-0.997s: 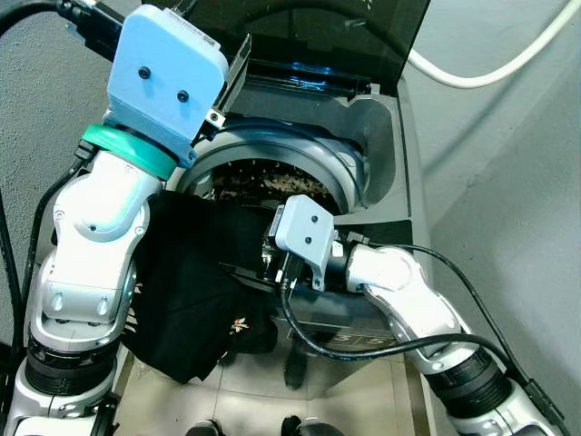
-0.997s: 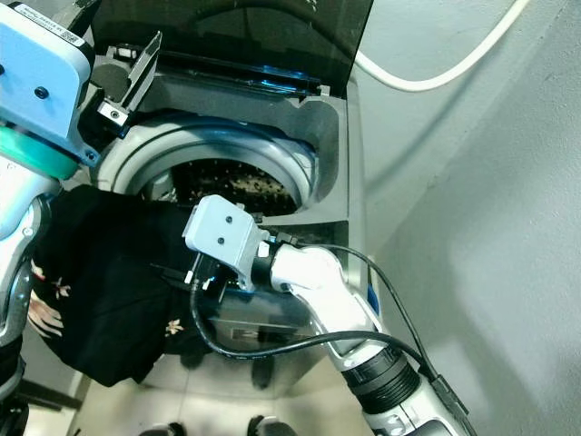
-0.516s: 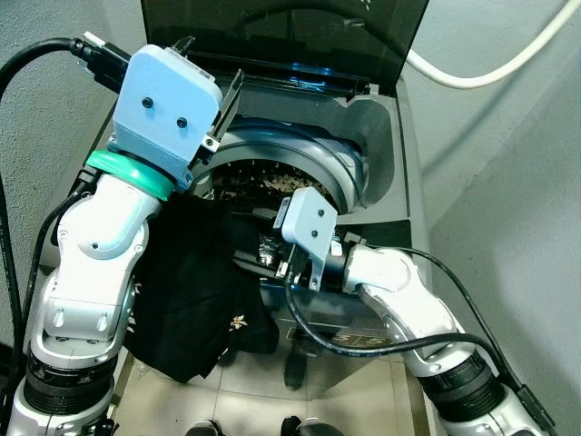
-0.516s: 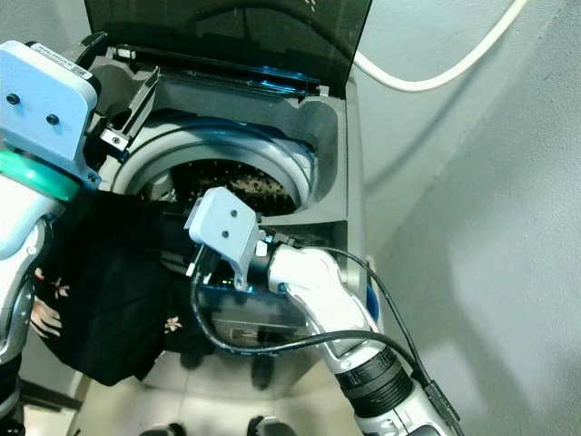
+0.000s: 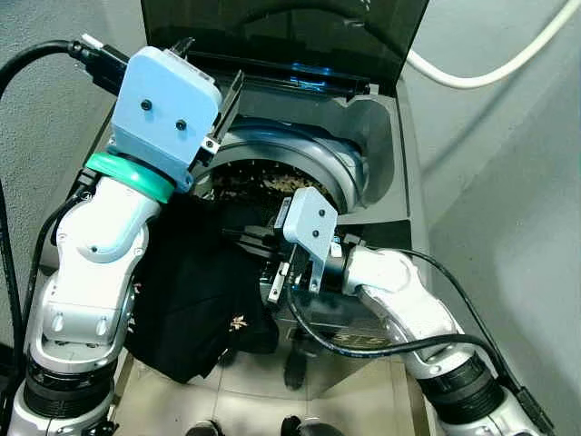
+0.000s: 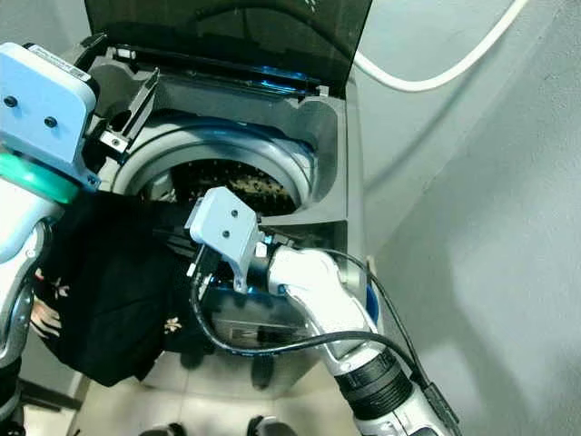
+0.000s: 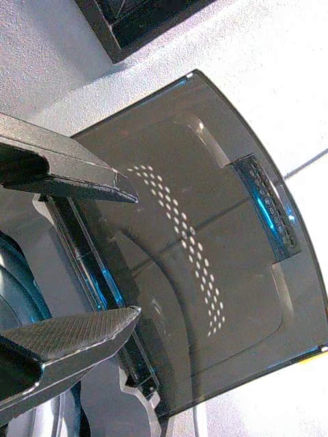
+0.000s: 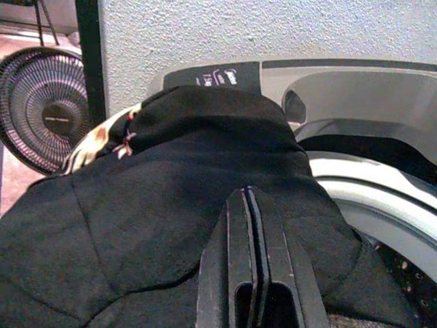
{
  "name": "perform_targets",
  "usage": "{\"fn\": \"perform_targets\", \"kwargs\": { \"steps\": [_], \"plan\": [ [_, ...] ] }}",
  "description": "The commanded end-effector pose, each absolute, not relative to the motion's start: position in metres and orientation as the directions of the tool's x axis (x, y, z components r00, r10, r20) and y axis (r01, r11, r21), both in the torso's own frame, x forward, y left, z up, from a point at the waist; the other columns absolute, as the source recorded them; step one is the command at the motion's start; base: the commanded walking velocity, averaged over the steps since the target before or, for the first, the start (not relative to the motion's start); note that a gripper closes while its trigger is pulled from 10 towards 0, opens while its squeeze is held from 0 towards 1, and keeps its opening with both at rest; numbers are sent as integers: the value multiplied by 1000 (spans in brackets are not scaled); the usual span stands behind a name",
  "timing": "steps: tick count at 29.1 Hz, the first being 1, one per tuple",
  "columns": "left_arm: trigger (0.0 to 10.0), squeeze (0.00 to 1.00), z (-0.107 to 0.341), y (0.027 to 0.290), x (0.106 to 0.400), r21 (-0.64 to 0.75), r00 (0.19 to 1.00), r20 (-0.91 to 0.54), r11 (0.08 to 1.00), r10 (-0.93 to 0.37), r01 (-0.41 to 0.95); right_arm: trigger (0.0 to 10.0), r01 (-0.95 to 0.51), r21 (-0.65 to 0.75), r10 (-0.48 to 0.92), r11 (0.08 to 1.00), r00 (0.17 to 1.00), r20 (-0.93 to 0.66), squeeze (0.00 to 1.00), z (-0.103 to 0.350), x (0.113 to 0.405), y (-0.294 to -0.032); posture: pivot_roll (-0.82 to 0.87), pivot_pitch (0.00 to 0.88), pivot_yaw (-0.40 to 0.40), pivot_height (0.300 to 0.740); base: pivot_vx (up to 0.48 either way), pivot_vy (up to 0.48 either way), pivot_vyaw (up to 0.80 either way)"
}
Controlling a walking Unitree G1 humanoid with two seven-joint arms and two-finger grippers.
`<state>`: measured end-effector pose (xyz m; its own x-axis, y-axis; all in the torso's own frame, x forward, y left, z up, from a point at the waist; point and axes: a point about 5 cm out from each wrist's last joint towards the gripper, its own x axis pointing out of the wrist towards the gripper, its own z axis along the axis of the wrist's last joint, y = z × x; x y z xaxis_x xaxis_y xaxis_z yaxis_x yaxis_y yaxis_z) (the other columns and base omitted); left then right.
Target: Clothes washing
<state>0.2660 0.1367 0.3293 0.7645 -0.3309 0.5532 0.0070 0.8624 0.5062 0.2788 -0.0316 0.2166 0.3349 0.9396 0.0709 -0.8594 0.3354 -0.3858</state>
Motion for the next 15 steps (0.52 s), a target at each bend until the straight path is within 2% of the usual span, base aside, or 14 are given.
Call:
{"fn": "perform_targets", "kwargs": {
  "steps": [1, 6, 7, 8, 9, 11, 12, 13, 14, 15],
  "plan": [
    [10000, 0, 327, 136, 264, 505, 768, 551, 863, -326, 4, 0, -864, -377, 941, 335, 329, 82, 0, 217, 276, -33, 120, 119, -35, 740, 0, 0, 0],
    [10000, 0, 327, 136, 265, 503, 770, 550, 864, -324, 4, 0, -839, -344, 907, 421, 390, 160, 0, 227, 283, -33, 120, 118, -34, 740, 0, 0, 0],
    [10000, 0, 326, 136, 265, 503, 770, 550, 864, -323, 4, 4039, -820, -326, 882, 470, 423, 207, 0, 234, 288, -35, 121, 117, -35, 740, 0, 0, 0],
    [10000, 0, 326, 136, 265, 503, 770, 550, 864, -323, 4, 4039, -820, -326, 882, 470, 423, 207, 0, 234, 288, -35, 121, 117, -35, 740, 0, 0, 0],
    [10000, 0, 326, 137, 265, 503, 771, 549, 864, -323, 4, 10000, -803, -306, 858, 511, 452, 245, 0, 241, 292, -38, 121, 117, -34, 740, 0, 0, 0],
    [10000, 0, 326, 136, 265, 503, 771, 549, 864, -323, 4, 10000, -797, -301, 849, 524, 459, 262, 0, 244, 294, -40, 120, 115, -34, 740, 0, 0, 0],
    [10000, 0, 326, 137, 265, 503, 772, 548, 864, -323, 5, 10000, -799, -306, 852, 518, 452, 264, 588, 246, 294, -41, 119, 114, -34, 740, 0, 0, 0],
    [10000, 0, 326, 137, 265, 503, 772, 548, 864, -323, 5, 10000, -799, -306, 852, 518, 452, 264, 588, 246, 294, -41, 119, 114, -34, 740, 0, 0, 0],
    [10000, 0, 326, 136, 265, 503, 772, 548, 864, -323, 5, 10000, -802, -312, 858, 509, 443, 260, 1000, 246, 293, -41, 119, 113, -34, 740, 0, 0, 0],
    [10000, 0, 325, 136, 265, 504, 772, 547, 864, -324, 5, 10000, -812, -320, 871, 488, 425, 247, 1000, 244, 291, -41, 119, 113, -34, 740, 0, 0, 0]
  ]
}}
